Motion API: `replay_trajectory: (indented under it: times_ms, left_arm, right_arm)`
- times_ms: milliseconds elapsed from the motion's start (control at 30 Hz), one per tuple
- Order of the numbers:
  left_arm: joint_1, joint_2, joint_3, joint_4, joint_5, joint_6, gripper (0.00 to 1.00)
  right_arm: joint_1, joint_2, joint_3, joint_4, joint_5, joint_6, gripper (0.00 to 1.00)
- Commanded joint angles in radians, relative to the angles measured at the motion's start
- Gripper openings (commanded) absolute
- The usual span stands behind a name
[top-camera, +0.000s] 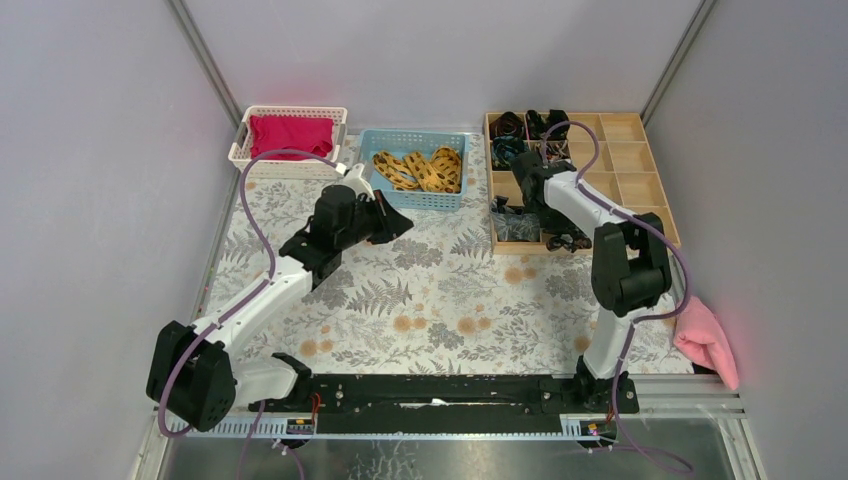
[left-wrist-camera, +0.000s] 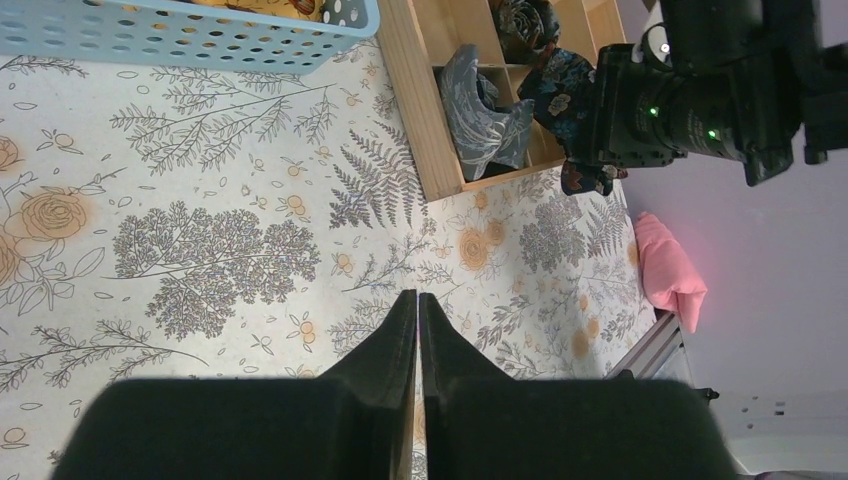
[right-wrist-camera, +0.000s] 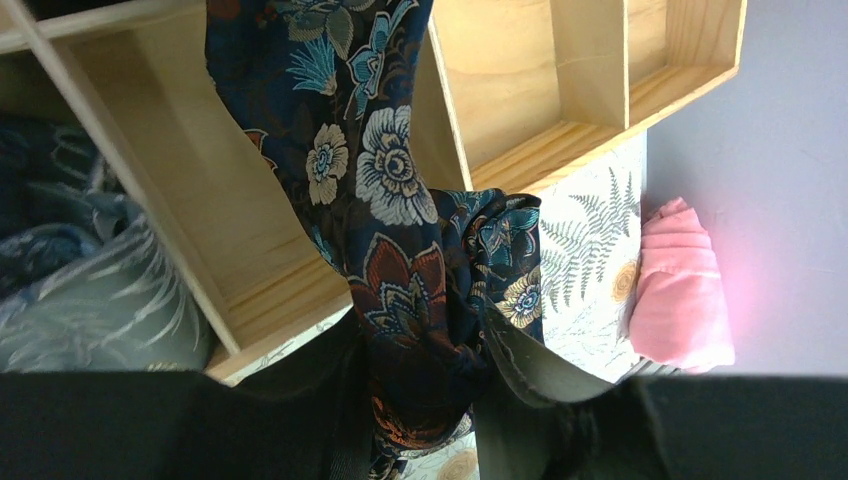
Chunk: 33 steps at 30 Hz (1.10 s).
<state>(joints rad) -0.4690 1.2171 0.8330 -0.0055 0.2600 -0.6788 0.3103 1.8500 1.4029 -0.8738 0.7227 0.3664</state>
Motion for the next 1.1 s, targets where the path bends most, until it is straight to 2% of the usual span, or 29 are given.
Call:
replay_trajectory:
  times_ms: [0,133,467,633,867,1067]
  left_arm:
    - [0.010,-0.010,0.000,0.045,0.020,0.006,0.07]
    - [0.017,-0.017,-0.004,0.039,0.021,0.011,0.07]
    - [0.029,-0.050,-0.037,0.051,0.012,0.020,0.07]
    - [0.029,-0.077,-0.060,0.063,-0.015,0.026,0.06]
    - [0.029,-0.108,-0.098,0.105,-0.055,0.023,0.06]
    - [0.029,-0.095,-0.101,0.125,-0.025,0.012,0.06]
  right_arm:
    - [-0.028,0.058,0.084,-0.044,-0.053,-0.067,0.00]
    - [-0.052,0.141,0.174,-0.059,-0.094,-0.116,0.00]
    - [-0.086,0.332,0.336,-0.020,-0.012,-0.143,0.00]
    - [-0.086,0.341,0.264,0.122,0.004,-0.146,0.00]
    - [-0.070,0.308,0.111,0.226,-0.032,-0.077,0.00]
    - [-0.003,0.281,-0.014,0.197,-0.064,0.003,0.00]
